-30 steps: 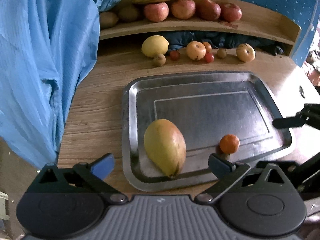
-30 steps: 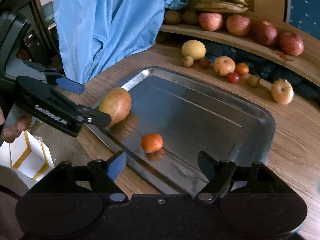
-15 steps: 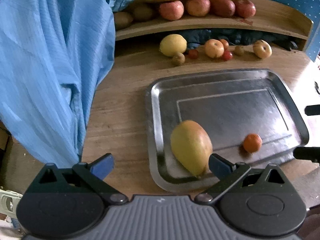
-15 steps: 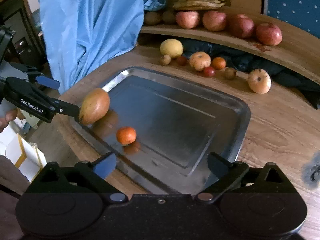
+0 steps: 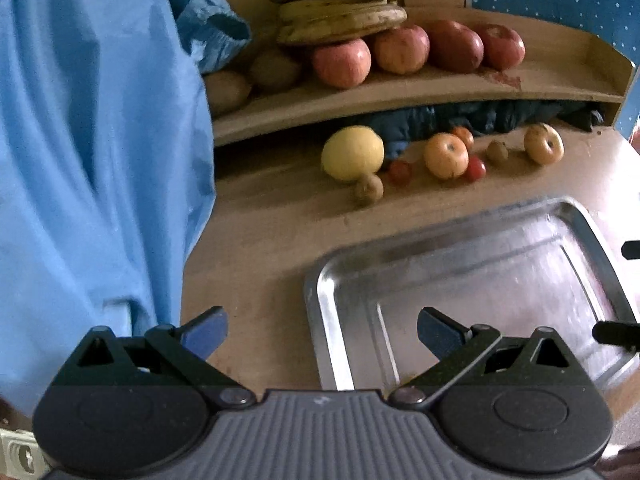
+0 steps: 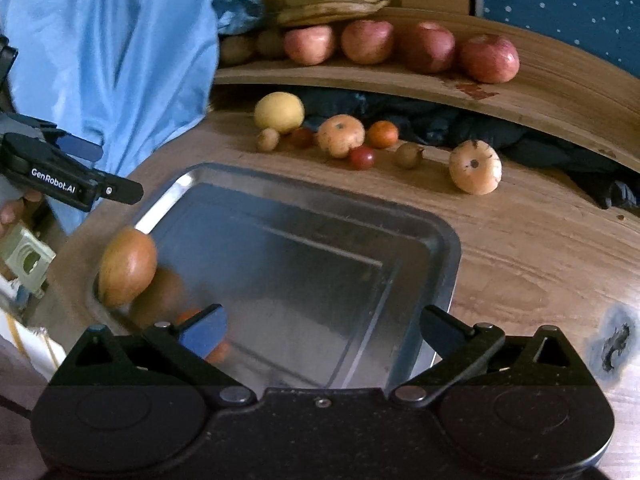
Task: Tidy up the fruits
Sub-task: 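Move both tools back toward the row of loose fruits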
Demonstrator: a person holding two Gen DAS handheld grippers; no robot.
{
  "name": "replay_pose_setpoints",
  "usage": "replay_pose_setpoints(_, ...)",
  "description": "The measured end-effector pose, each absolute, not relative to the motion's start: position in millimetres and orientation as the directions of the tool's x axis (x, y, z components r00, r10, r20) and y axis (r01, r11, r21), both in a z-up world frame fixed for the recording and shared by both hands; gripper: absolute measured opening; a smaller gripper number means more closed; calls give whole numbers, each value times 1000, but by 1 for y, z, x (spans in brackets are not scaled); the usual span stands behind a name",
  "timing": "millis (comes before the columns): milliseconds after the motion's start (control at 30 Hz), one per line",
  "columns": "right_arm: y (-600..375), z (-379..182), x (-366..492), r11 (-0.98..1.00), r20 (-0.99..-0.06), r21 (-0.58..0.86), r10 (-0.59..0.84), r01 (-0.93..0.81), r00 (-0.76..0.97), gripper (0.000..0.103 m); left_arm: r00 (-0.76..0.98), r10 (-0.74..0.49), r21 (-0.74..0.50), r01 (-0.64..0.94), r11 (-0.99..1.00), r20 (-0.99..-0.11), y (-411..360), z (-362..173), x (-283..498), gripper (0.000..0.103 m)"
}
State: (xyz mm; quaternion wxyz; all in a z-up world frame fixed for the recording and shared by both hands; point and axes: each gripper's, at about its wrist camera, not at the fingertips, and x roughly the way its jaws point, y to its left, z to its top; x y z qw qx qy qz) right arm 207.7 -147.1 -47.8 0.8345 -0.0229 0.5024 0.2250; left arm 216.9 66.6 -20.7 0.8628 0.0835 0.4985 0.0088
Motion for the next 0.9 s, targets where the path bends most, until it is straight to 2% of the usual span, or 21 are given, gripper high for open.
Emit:
replay_pose_setpoints(300, -129, -53, 239, 928, -861, 129, 279, -348, 425, 102, 515, 58, 131, 106, 986, -855, 68, -27, 261, 103)
replay_pose_setpoints(633, -97, -56, 289, 915, -857, 11, 216, -402, 469, 102, 461, 68, 115, 76, 990, -885, 74, -54, 311, 103)
replay_pose_setpoints(900, -83, -63, 328, 914, -856, -9, 202, -406, 475, 102, 443, 63, 109, 80, 991, -894, 74, -67, 334, 103)
